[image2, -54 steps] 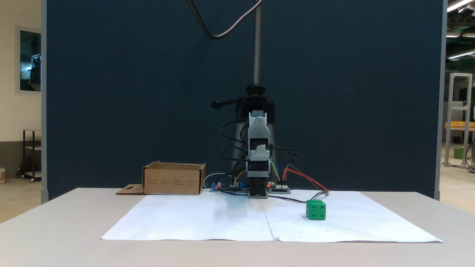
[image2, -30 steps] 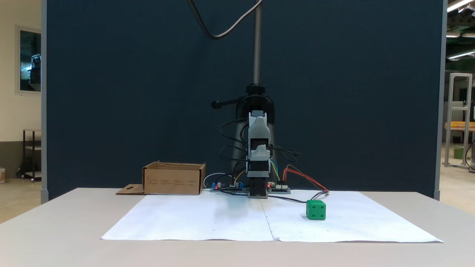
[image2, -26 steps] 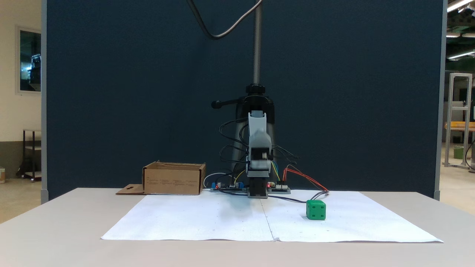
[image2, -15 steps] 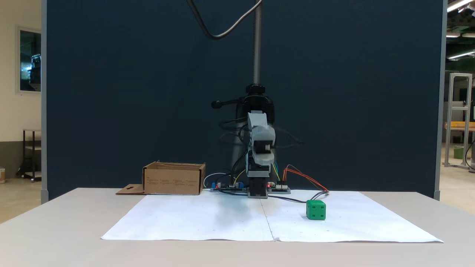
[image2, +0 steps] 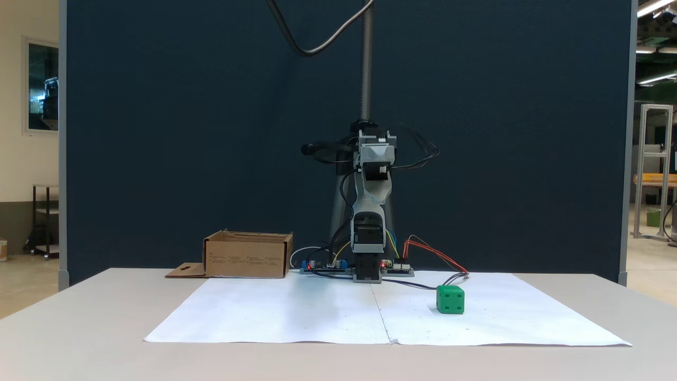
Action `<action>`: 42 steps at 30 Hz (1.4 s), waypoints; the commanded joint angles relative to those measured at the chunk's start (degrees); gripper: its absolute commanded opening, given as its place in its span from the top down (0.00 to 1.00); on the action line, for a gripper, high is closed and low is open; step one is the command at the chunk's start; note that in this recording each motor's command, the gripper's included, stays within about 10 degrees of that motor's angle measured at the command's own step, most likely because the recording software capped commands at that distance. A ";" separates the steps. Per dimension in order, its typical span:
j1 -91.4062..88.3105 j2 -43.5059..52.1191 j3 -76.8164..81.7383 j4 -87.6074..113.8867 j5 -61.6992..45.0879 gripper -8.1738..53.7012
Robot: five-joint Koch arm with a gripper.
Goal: Grasp a green dice and put it in the bin.
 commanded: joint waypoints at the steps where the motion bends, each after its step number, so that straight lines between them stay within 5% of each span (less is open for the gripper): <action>1: -1.58 0.53 -8.88 9.21 3.25 0.20; 18: -12.57 -0.09 -9.58 57.39 16.70 0.20; 28: -29.62 -7.91 -12.22 52.29 31.55 0.19; 42: -39.02 -22.24 -23.20 45.18 35.68 0.16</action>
